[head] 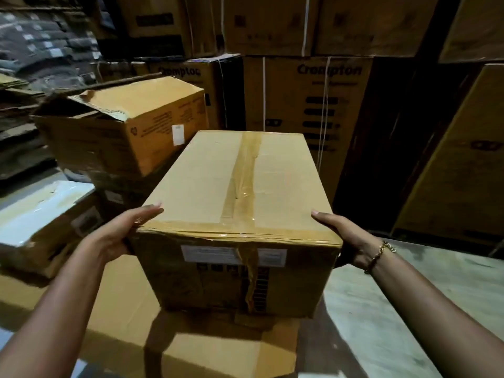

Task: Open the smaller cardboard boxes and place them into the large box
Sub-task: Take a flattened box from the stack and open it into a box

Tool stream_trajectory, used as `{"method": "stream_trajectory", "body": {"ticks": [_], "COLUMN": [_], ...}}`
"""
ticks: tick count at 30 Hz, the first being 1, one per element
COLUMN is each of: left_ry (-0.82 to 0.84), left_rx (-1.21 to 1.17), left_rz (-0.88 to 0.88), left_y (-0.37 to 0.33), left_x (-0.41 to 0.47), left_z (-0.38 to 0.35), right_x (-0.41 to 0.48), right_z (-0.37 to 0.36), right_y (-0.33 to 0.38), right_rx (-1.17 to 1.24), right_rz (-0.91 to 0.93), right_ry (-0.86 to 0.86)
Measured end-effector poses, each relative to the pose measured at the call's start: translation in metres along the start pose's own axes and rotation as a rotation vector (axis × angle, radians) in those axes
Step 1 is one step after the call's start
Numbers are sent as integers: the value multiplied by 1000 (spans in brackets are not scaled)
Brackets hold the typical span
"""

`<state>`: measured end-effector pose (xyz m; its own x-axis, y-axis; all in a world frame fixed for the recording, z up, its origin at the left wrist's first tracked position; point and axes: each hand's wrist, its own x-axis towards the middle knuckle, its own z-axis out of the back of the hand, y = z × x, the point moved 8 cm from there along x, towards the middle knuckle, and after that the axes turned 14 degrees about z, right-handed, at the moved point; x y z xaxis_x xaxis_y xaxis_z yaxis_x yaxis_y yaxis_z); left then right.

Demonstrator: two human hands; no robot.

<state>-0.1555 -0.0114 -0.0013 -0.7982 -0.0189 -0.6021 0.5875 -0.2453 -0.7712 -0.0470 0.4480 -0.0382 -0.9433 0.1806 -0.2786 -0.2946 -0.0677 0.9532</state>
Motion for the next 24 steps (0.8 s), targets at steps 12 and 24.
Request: {"method": "stream_trajectory", "body": {"ticks": [12, 24], "left_ry": [90, 298], "left_rx": [60, 113], "left_rz": [-135, -174], "left_y": [-6, 38], "left_x": [-36, -103], "left_z": [-134, -404], "right_x": [-43, -158], "right_z": [117, 373], "right_y": [-23, -112], "right_rx": [137, 80], "right_rz": [33, -18], "right_ry": [-75, -253]}}
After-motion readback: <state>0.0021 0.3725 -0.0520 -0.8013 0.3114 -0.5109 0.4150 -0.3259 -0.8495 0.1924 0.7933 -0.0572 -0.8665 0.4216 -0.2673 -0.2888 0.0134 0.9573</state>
